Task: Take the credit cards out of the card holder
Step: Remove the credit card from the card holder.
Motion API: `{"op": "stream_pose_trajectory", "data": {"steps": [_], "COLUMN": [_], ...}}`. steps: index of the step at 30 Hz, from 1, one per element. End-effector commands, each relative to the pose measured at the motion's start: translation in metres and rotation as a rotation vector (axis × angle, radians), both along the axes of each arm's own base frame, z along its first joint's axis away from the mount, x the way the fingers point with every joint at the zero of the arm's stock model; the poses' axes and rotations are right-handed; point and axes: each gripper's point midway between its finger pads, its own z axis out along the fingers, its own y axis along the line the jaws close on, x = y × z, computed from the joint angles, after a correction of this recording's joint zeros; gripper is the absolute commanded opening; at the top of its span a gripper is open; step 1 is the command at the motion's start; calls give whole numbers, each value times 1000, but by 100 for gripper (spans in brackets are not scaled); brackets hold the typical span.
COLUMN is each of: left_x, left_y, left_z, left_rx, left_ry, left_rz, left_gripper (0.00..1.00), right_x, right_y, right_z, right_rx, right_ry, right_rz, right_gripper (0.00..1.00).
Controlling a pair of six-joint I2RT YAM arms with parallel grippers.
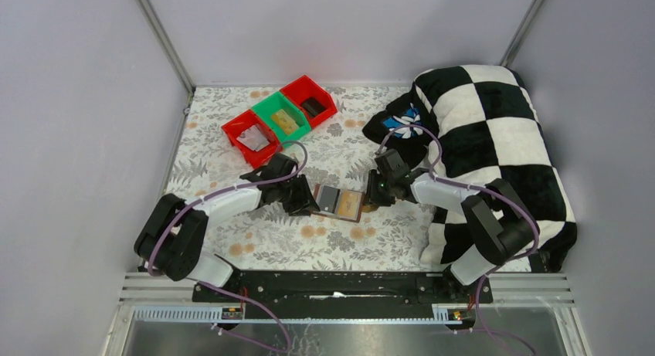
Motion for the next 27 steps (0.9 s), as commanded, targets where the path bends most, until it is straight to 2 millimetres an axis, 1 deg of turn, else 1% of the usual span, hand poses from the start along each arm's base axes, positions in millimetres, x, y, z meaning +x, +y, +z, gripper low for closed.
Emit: {"op": "stream_pose_trajectory", "data": {"steps": [1,2,4,6,8,11,15,19,27], "left_x": [26,31,41,50,58,65,64,60,58], "left_y": [-13,-12,-12,-14,-15,-18,-24,-28,-32], "left_z": [16,18,19,20,19,13,6,3,0], "left_rx": [-6,11,35,52,71,95,93,99,104], "left_ry": [-103,-118,-147,-169,-188,-195,-182,-176,-175], "left_rz": [-66,-64,-65,-76,-93,-124,-177,-203,-218], "left_gripper": [41,41,41,41,42,44,44,41,35], "right_x": [7,12,18,18,16,13,9,9,6], "right_y": [-4,-1,8,21,34,53,65,69,69], "right_z": [35,46,62,70,71,67,52,48,26], "right_rx": [-3,14,62,136,226,359,435,470,462], "right_ry": [-54,-78,-102,-98,-71,-25,36,54,98], "right_rz": [-30,-29,-31,-28,-44,-59,-77,-87,-114], "right_gripper": [36,36,36,37,37,37,36,36,35]}}
